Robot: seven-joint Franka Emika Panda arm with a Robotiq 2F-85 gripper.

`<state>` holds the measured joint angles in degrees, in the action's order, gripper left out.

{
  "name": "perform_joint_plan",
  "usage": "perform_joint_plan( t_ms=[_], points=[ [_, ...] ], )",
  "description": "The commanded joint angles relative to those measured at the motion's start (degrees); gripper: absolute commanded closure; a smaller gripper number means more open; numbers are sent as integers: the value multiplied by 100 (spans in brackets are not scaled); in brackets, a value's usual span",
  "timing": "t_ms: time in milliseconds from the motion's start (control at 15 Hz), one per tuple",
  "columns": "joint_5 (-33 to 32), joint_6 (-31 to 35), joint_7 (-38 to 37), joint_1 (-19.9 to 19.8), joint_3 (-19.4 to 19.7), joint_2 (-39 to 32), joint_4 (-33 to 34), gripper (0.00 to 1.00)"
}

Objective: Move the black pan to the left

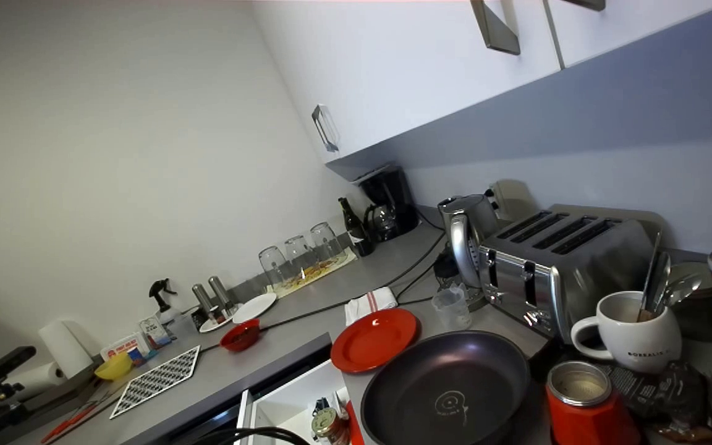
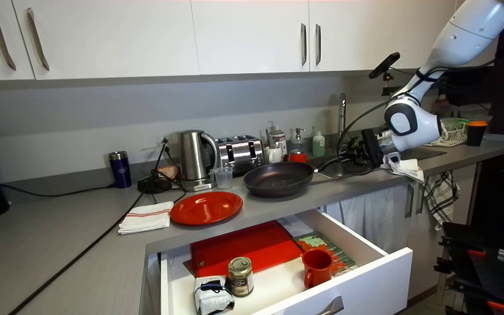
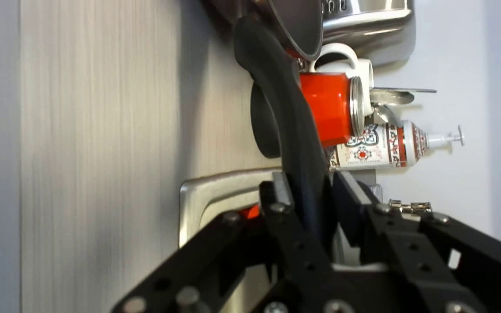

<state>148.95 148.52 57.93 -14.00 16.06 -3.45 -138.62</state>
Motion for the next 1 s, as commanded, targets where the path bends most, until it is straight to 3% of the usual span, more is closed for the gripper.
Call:
perform_joint_plan(
  t_ms=[0, 933],
  points=[
    [-23, -184, -231, 115, -89, 15, 166, 90],
    [-21, -384, -470, 301, -112, -648, 611, 90]
  ],
)
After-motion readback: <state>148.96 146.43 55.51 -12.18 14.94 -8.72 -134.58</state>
